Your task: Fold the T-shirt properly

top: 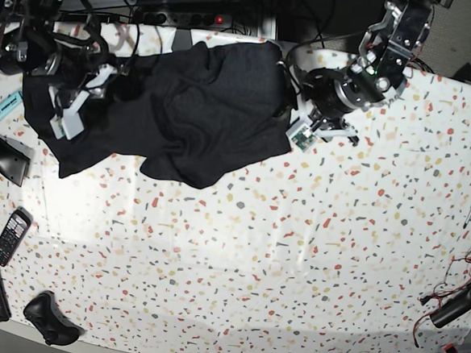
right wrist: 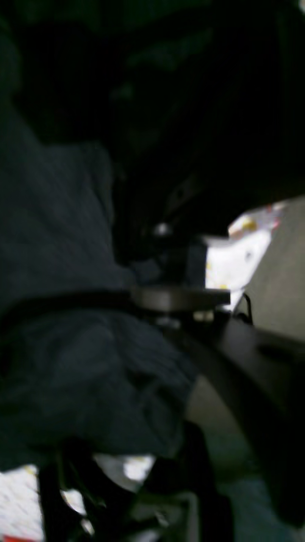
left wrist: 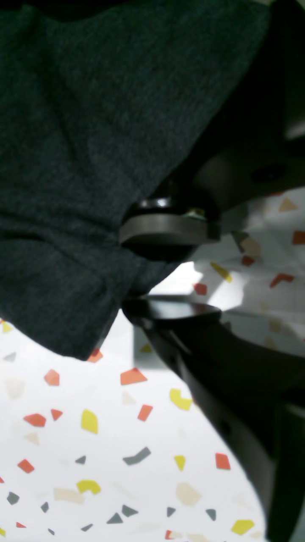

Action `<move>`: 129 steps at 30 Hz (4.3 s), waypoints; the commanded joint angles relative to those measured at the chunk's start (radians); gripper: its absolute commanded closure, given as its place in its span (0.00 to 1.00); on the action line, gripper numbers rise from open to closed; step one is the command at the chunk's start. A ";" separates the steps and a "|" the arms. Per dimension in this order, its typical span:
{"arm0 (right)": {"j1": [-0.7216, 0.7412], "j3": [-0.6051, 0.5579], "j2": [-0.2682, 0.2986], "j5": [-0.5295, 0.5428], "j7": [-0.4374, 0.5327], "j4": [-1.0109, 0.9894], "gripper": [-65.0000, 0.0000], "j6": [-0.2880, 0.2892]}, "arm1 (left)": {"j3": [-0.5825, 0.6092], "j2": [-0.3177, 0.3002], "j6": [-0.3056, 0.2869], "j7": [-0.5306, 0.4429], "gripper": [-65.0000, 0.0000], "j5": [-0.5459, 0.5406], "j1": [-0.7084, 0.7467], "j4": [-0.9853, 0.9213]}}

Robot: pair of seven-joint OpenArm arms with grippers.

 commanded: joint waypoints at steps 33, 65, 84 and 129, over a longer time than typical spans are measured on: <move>0.026 -0.113 0.014 -0.062 0.015 0.058 1.00 -0.086 | -0.002 -0.004 0.003 0.030 0.69 0.010 -0.003 0.015; 0.108 0.145 0.219 -0.209 0.015 0.008 0.70 -0.036 | -0.002 -0.006 0.003 -0.019 0.69 0.010 -0.009 0.019; 0.404 -0.018 0.491 0.047 -0.003 -0.738 0.70 0.088 | -0.002 -0.006 0.003 0.056 0.69 0.010 -0.028 0.180; 0.567 -0.133 0.523 0.424 -0.174 -0.896 1.00 0.110 | -0.003 -0.077 0.084 0.053 0.69 0.062 -0.027 0.180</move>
